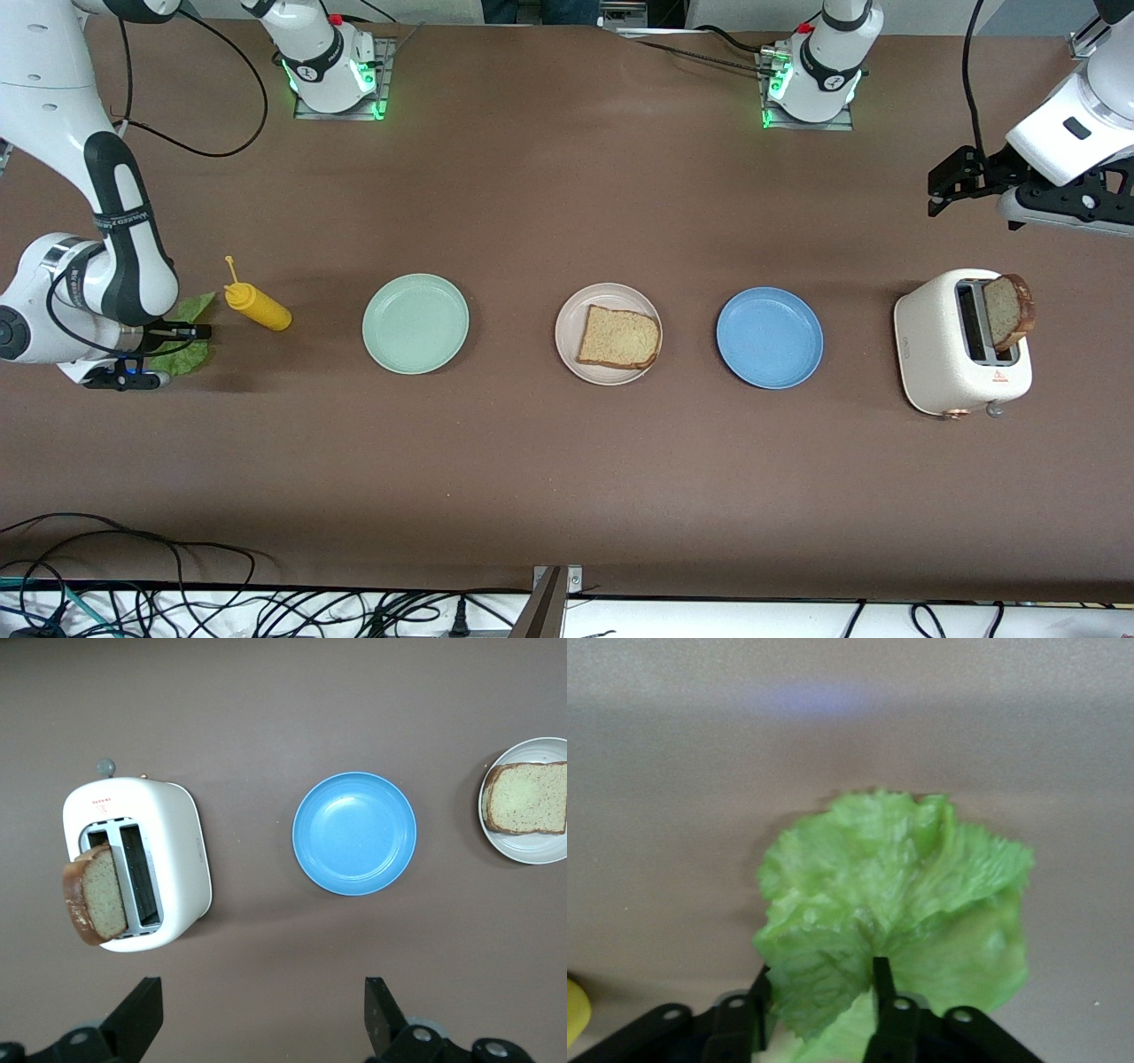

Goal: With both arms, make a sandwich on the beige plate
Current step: 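Grasp the lettuce leaf with the right gripper and lift it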

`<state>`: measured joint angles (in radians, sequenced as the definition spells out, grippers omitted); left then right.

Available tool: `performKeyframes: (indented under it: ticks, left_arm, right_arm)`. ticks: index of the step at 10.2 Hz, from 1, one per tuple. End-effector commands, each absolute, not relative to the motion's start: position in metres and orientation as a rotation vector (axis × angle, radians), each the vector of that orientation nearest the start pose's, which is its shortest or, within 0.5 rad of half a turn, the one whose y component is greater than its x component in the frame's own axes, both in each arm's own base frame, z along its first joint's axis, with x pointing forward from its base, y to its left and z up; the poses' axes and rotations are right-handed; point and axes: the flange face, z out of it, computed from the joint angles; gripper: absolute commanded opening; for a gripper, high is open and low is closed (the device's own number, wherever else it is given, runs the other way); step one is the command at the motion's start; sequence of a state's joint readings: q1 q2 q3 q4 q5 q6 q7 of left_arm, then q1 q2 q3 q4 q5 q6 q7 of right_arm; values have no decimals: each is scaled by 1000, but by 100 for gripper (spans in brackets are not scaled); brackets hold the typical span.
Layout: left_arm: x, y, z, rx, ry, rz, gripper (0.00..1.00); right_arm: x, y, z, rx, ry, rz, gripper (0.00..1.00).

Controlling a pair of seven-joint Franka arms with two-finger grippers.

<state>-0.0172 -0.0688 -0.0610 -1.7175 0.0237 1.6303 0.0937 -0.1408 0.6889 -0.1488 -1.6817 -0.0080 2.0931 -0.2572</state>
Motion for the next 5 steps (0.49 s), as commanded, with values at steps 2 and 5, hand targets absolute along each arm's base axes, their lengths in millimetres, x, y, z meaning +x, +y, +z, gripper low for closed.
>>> performKeyframes:
  ticks: [2, 5]
  left_arm:
    - [537, -46, 593, -3104, 245, 95, 100]
    - [537, -49, 594, -3106, 252, 98, 100]
  right_arm:
    - [631, -179, 208, -3127, -25, 437, 0]
    - [648, -171, 267, -3106, -33, 499, 0]
